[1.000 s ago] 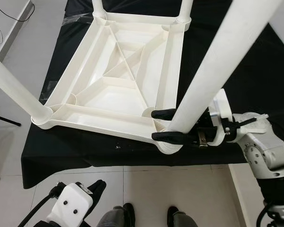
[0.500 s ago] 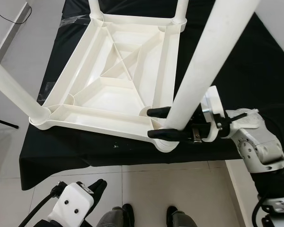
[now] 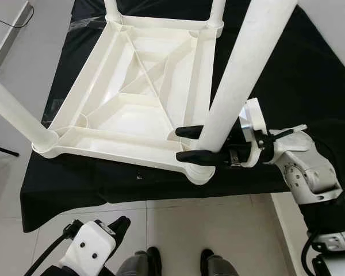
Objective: Building children table
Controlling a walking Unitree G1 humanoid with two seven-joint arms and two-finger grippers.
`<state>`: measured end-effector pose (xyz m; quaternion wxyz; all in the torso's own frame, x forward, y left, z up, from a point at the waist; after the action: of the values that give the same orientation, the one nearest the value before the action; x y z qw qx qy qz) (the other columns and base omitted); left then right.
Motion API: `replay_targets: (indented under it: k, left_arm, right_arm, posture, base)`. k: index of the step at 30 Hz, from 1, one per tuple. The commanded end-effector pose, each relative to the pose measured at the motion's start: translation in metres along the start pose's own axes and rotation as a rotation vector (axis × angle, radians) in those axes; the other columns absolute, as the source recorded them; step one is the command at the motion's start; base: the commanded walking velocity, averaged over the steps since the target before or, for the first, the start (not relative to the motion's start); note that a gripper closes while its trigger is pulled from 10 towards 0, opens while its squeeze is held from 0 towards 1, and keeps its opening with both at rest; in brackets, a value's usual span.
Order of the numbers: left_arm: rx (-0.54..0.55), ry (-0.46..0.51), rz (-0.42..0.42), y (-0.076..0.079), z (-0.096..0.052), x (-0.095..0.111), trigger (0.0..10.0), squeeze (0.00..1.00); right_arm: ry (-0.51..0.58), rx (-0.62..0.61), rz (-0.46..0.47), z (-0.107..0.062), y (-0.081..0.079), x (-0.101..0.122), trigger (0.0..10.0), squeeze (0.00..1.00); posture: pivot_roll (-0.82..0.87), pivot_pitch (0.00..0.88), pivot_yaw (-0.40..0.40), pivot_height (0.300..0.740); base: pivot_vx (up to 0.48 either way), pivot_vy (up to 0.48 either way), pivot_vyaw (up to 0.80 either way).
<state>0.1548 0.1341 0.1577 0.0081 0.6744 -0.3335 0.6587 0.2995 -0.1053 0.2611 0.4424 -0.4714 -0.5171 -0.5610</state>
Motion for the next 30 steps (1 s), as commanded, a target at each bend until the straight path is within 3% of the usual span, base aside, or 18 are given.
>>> replay_targets:
  k: [1, 14, 21, 30]
  left_arm:
    - [-0.012, -0.018, -0.008, 0.004, -0.002, -0.003, 10.0, 0.0]
    - [-0.011, -0.017, -0.005, 0.004, -0.002, -0.002, 10.0, 0.0]
    - [-0.011, -0.017, -0.005, 0.005, -0.002, -0.002, 10.0, 0.0]
    - [-0.009, -0.017, -0.003, 0.004, -0.001, -0.002, 10.0, 0.0]
  right_arm:
    - [-0.047, -0.045, 0.034, -0.001, 0.005, -0.016, 10.0, 0.0]
    - [-0.049, -0.054, 0.043, -0.002, 0.009, -0.018, 10.0, 0.0]
    - [-0.107, 0.115, 0.081, -0.006, -0.013, -0.021, 10.0, 0.0]
    - [-0.139, 0.204, 0.083, -0.002, -0.014, -0.022, 10.0, 0.0]
  posture:
    - [0.05, 0.347, 0.011, 0.74]
    - [0.06, 0.347, 0.01, 0.74]
    - [0.05, 0.348, 0.009, 0.74]
    - [0.06, 0.348, 0.01, 0.74]
  base:
    - [0.0, 0.0, 0.0]
    - [0.0, 0.0, 0.0]
    - [0.0, 0.0, 0.0]
    - [0.0, 0.0, 0.0]
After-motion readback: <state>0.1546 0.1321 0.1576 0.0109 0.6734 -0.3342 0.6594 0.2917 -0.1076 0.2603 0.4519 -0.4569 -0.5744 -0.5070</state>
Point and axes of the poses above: a point about 5 cm out from each wrist's last joint towards the gripper, its own z axis pointing out of the wrist towards the gripper, its own x axis along the axis of the wrist's last joint, y = z × x, the point moved 3 cm from there along z, pointing out of the wrist towards the gripper, and after that the axes turned 10 degrees about z, right-handed, at the moved point
